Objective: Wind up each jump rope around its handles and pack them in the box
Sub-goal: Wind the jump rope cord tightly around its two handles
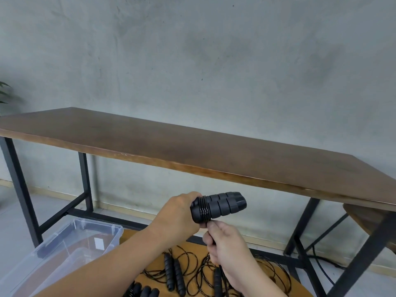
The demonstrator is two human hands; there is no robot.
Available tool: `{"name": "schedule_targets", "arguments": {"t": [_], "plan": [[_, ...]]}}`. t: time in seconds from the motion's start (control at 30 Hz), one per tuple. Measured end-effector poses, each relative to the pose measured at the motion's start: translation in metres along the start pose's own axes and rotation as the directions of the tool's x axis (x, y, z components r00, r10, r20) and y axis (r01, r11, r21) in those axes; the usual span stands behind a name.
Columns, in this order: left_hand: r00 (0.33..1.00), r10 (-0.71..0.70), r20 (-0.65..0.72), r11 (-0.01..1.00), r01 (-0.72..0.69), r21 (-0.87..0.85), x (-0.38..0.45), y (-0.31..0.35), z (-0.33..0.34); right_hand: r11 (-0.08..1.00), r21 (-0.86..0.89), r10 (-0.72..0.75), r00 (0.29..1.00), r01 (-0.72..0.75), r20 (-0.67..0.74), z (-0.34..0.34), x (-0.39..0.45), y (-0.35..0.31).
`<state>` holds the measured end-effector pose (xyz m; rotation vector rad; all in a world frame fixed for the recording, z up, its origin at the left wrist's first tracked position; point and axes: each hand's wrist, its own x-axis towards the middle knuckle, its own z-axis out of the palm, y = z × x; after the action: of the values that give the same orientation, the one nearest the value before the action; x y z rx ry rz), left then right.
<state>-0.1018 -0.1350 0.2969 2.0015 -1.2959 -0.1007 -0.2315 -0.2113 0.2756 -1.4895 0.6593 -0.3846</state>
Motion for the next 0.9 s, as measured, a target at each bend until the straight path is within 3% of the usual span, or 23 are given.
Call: {"name": "schedule_targets", "arguments": {"t": [0.1, 0.2, 0.33, 0.43, 0.8, 0.9], "plan": [[1.0, -0.019, -0.005, 0.99, 0.02, 0.143, 0.004, -0.01, 0.007, 0.924, -0.383, -0.016, 1.0, 0.01, -0.011, 0.001, -0.004, -0.001], [0.999, -0.025, 0.02, 0.95, 0.018, 0.313, 0.005, -0.024, 0.01, 0.69, -0.713, -0.088, 0.992, 0.124, 0.087, -0.003, -0.011, -0.009], [0.996, 0.011, 0.087, 0.893, -0.049, 0.448, 0.001, -0.034, 0.011, 0.409, -0.886, -0.124, 0.975, 0.218, 0.183, -0.008, -0.018, -0.035], [0.987, 0.081, 0.139, 0.882, -0.136, 0.452, -0.003, -0.035, 0.01, 0.311, -0.917, -0.144, 0.966, 0.251, 0.215, -0.016, -0.013, -0.058], [0.932, 0.235, 0.276, 0.93, -0.298, 0.215, -0.012, -0.01, -0.009, 0.551, -0.751, -0.049, 0.912, 0.364, 0.406, -0.058, 0.041, -0.104], [0.942, 0.244, 0.231, 0.964, -0.261, 0.047, -0.016, 0.001, -0.018, 0.732, -0.608, -0.059, 0.917, 0.308, 0.393, -0.064, 0.047, -0.097]]}}
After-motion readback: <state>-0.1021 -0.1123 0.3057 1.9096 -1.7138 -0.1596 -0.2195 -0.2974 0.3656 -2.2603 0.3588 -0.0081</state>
